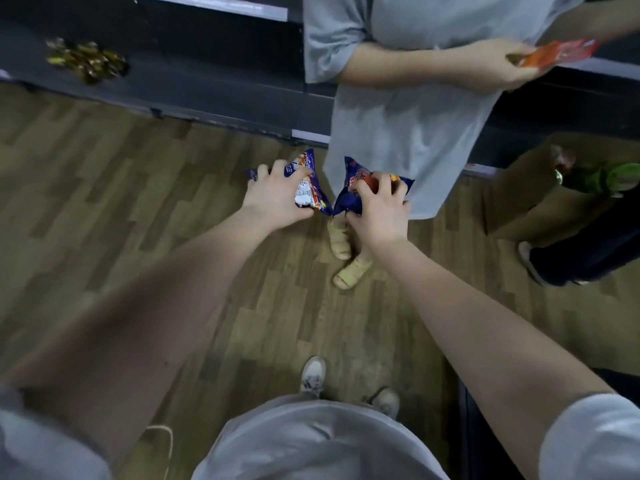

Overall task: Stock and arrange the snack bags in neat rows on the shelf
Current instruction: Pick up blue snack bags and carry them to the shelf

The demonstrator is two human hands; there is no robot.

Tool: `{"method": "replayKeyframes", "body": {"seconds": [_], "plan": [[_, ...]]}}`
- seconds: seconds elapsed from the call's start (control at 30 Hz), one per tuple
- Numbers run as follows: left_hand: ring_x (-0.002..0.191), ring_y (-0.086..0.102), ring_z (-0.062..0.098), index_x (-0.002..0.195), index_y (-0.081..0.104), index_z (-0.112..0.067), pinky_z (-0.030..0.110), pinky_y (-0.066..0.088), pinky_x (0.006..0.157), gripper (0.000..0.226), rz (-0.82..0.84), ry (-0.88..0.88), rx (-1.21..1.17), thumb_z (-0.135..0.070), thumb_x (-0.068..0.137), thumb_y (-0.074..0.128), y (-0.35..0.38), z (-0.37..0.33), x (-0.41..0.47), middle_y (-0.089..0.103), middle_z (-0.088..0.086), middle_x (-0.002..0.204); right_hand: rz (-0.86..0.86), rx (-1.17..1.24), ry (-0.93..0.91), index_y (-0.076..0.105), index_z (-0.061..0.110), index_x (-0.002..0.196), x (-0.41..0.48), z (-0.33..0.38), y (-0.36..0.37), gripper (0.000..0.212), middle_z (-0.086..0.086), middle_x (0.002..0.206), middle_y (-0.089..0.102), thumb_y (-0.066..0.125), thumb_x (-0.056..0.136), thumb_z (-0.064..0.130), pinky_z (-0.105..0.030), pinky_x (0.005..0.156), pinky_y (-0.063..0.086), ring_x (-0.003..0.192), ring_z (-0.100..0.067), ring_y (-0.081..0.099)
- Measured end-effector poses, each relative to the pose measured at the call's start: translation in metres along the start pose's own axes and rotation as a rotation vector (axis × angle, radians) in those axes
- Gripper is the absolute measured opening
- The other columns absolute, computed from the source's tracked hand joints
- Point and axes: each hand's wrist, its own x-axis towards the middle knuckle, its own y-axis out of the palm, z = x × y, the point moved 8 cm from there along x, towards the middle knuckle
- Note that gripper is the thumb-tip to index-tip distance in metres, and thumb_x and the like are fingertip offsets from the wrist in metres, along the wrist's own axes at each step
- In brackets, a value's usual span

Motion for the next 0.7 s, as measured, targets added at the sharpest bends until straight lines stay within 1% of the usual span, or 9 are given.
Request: {"method": "replayKeyframes", "body": {"seconds": [0.2, 0.4, 0.57, 0.7], "plan": [[0.123, 0.034, 0.038, 0.138, 0.033, -0.033, 0.052, 0.038, 0.095, 0.075, -0.031, -0.161, -0.017, -0.05, 0.073, 0.065, -0.008, 0.092, -0.023, 0.034, 0.01, 0.139, 0.059, 0.005, -0.178, 0.048, 0.025, 0.127, 0.022, 0.089, 0.022, 0.046, -0.009, 0.142, 0.032, 0.064, 0.084, 0.03, -0.058, 0.097, 0.037, 0.13, -0.043, 0.023], [0.12, 0.036, 0.039, 0.139, 0.033, -0.031, 0.05, 0.039, 0.093, 0.074, -0.059, -0.351, -0.012, -0.05, 0.074, 0.064, -0.018, 0.176, -0.051, 0.035, 0.011, 0.136, 0.102, 0.011, -0.36, 0.047, 0.026, 0.129, 0.055, 0.173, 0.039, 0.046, -0.009, 0.143, 0.029, 0.062, 0.086, 0.032, -0.058, 0.097, 0.036, 0.132, -0.042, 0.022], [0.123, 0.035, 0.04, 0.138, 0.032, -0.032, 0.053, 0.038, 0.095, 0.075, -0.074, -0.506, -0.015, -0.053, 0.074, 0.065, -0.028, 0.235, -0.057, 0.035, 0.012, 0.138, 0.134, 0.022, -0.53, 0.049, 0.026, 0.128, 0.087, 0.241, 0.056, 0.047, -0.008, 0.144, 0.03, 0.065, 0.084, 0.033, -0.058, 0.097, 0.037, 0.133, -0.041, 0.021], [0.121, 0.036, 0.039, 0.138, 0.033, -0.032, 0.052, 0.04, 0.093, 0.079, -0.114, -0.629, -0.019, -0.06, 0.072, 0.065, -0.043, 0.278, -0.054, 0.037, 0.013, 0.136, 0.134, 0.038, -0.668, 0.049, 0.026, 0.129, 0.121, 0.298, 0.059, 0.048, -0.008, 0.144, 0.031, 0.065, 0.084, 0.035, -0.058, 0.098, 0.037, 0.134, -0.041, 0.021]]}}
